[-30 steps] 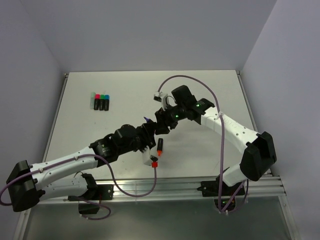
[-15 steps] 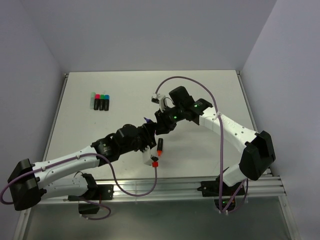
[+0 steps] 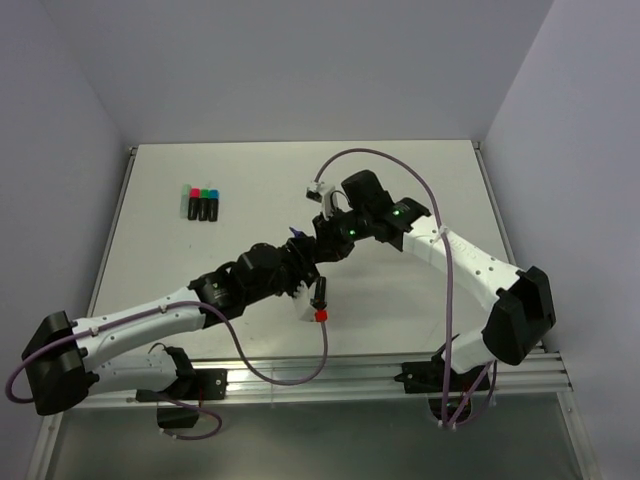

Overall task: Insert the pens into the pen caps
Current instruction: Pick up the pen from the center of the board, then insert the pen cap onto the pen.

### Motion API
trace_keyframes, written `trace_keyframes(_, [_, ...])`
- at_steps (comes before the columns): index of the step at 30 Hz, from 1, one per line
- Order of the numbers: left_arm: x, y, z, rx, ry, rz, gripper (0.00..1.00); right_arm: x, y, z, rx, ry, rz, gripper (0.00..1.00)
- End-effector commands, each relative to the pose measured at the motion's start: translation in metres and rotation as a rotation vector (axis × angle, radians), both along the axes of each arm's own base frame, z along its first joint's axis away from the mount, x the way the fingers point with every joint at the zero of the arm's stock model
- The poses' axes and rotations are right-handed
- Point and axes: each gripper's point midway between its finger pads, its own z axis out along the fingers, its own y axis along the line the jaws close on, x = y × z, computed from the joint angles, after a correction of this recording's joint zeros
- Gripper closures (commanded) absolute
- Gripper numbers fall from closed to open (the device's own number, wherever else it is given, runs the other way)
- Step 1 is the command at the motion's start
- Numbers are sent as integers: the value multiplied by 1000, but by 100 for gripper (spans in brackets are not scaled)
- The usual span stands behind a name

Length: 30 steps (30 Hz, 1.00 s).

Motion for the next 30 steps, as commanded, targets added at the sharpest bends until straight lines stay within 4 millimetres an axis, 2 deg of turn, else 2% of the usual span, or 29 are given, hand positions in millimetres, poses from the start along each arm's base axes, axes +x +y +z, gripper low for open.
trace_keyframes(1, [6,-16,45,-192,16,30,47,8,11,41,126,-146,13,100])
trace_keyframes(2, [11,-13,59,-220,20,49,36,7,8,42,125,-157,9,100])
trace_keyframes(3, [21,1,68,-255,42,94,22,6,5,37,114,-154,4,100])
trace_keyframes(4, [23,10,65,-236,71,113,1,5,3,35,110,-156,1,100])
trace_keyframes(5, [19,19,85,-286,74,99,1,6,-1,35,108,-166,-5,100])
trace_keyframes(6, [25,34,91,-303,82,127,0,7,-4,33,104,-167,-11,100])
trace_keyframes(7, [23,41,94,-315,100,134,1,6,-8,29,95,-162,-17,100])
trace_keyframes(8, [21,53,109,-383,117,166,1,7,-12,30,99,-169,-25,100])
trace_keyframes(10, [22,65,121,-473,162,233,1,10,-18,29,93,-179,-43,100])
trace_keyframes(11, [20,68,130,-550,251,274,1,12,-22,32,92,-192,-54,100])
trace_keyframes(12, [25,77,132,-585,288,343,0,13,-24,32,90,-199,-62,100])
trace_keyframes(14, [34,83,126,-646,460,463,1,17,-30,34,87,-216,-78,100])
trace_keyframes(15, [44,94,120,-669,523,542,0,22,-35,33,82,-220,-97,100])
trace_keyframes(16, [50,96,114,-689,595,596,0,24,-38,34,78,-230,-104,100])
trace_keyframes(17, [59,86,113,-763,736,652,1,27,-42,34,71,-250,-109,100])
trace_keyframes(18, [63,93,101,-776,862,710,0,28,-45,34,71,-256,-111,100])
trace_keyframes(20, [71,79,100,-883,1129,746,17,22,-42,38,94,-254,-79,100])
trace_keyframes(21, [83,90,102,-958,1194,777,25,20,-40,41,108,-249,-67,100])
trace_keyframes(22, [78,79,108,-988,1318,712,37,18,-39,43,117,-242,-65,100])
trace_keyframes(23, [80,77,104,-1057,1445,739,38,17,-39,47,129,-241,-68,100])
trace_keyframes(24, [85,83,108,-1110,1490,732,36,17,-39,51,134,-251,-67,100])
trace_keyframes(25, [85,76,122,-1140,1533,635,27,18,-40,53,133,-261,-72,100])
trace_keyframes(26, [77,73,115,-1163,1655,628,23,18,-41,56,134,-272,-75,100])
trace_keyframes(27, [78,78,116,-1194,1695,593,22,17,-40,60,146,-278,-65,100])
trace_keyframes(28, [77,78,119,-1205,1711,538,27,17,-41,61,147,-282,-68,100])
trace_keyframes(30, [78,85,93,-1176,1692,619,35,19,-44,59,137,-286,-83,100])
